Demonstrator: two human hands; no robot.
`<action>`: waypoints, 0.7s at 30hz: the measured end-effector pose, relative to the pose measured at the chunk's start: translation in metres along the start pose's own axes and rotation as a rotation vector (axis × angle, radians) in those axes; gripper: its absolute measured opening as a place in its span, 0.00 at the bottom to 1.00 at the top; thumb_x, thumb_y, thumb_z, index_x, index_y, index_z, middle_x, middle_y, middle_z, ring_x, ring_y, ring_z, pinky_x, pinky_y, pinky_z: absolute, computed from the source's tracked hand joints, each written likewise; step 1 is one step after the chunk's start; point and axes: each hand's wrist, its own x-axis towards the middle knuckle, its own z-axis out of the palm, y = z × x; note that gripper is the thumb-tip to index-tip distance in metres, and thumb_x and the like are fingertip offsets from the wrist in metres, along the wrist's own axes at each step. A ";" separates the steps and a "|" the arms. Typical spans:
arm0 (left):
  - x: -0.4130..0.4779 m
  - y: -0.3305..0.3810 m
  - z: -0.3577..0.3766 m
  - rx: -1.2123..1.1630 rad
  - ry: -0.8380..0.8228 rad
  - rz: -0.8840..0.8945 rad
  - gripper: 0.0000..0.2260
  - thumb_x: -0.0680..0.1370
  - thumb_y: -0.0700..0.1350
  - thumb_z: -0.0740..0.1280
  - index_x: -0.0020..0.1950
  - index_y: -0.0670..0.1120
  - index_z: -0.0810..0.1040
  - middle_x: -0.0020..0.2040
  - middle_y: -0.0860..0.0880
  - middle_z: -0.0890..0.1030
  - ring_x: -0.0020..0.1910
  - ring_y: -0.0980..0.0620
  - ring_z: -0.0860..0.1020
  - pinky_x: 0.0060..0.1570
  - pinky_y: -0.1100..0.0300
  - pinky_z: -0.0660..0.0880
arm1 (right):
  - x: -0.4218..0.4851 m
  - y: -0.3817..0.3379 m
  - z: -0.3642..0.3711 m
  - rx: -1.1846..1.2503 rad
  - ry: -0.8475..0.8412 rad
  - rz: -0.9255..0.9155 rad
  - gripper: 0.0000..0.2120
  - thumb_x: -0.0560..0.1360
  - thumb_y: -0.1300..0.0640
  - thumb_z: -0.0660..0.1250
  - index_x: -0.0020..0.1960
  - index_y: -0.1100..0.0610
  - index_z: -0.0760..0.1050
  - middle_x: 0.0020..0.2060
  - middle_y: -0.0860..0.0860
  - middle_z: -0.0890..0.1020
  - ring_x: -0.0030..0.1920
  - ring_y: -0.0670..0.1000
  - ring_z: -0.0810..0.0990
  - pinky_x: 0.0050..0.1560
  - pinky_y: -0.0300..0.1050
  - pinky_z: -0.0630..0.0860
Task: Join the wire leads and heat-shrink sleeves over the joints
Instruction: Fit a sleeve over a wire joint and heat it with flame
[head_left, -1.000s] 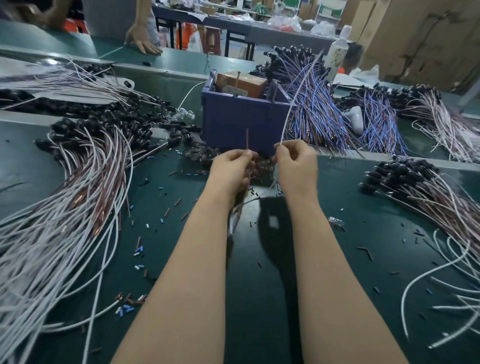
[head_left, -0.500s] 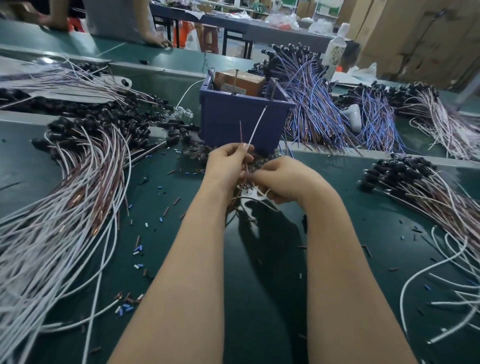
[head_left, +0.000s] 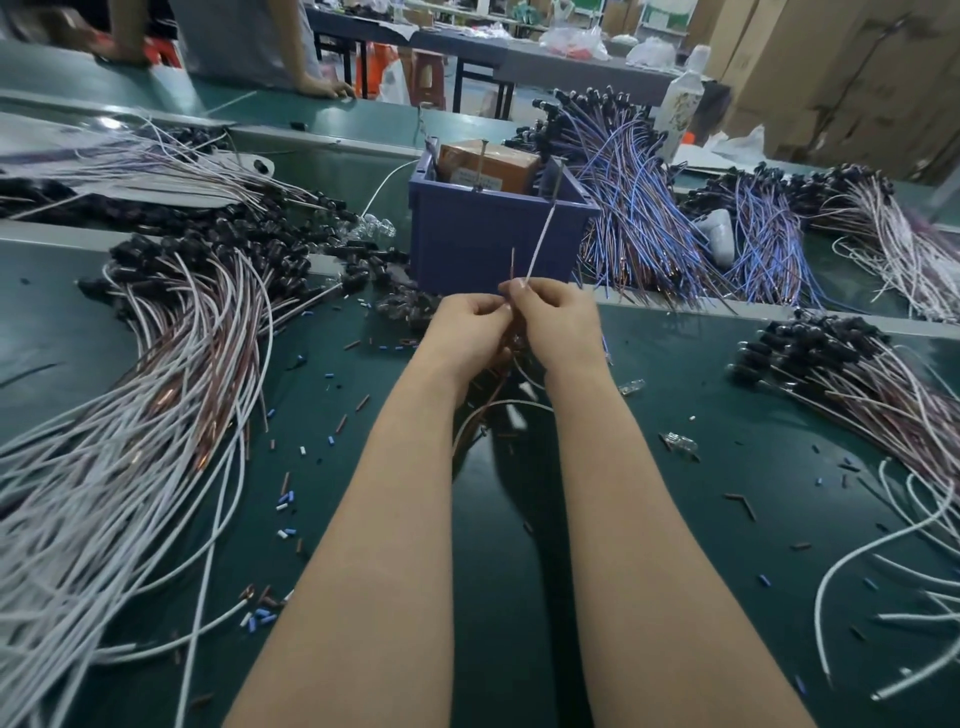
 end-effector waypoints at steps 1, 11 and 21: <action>0.001 0.001 -0.003 0.034 -0.017 -0.015 0.09 0.81 0.39 0.60 0.52 0.38 0.80 0.34 0.48 0.74 0.28 0.58 0.71 0.32 0.66 0.69 | 0.001 0.000 0.000 -0.009 0.017 -0.010 0.08 0.78 0.60 0.62 0.48 0.59 0.81 0.35 0.48 0.79 0.41 0.49 0.77 0.46 0.45 0.76; 0.003 0.002 -0.017 0.307 -0.072 -0.054 0.06 0.79 0.39 0.65 0.45 0.40 0.79 0.36 0.46 0.80 0.28 0.59 0.74 0.29 0.69 0.74 | 0.002 0.003 -0.003 0.044 0.070 -0.061 0.08 0.80 0.56 0.61 0.49 0.56 0.79 0.34 0.50 0.80 0.36 0.49 0.77 0.45 0.52 0.78; 0.002 0.010 0.000 0.503 0.414 0.170 0.07 0.80 0.40 0.60 0.56 0.44 0.75 0.50 0.44 0.82 0.52 0.44 0.80 0.56 0.51 0.75 | -0.003 0.007 0.005 -0.168 0.174 -0.209 0.15 0.80 0.60 0.58 0.66 0.57 0.68 0.44 0.56 0.82 0.46 0.54 0.79 0.44 0.41 0.68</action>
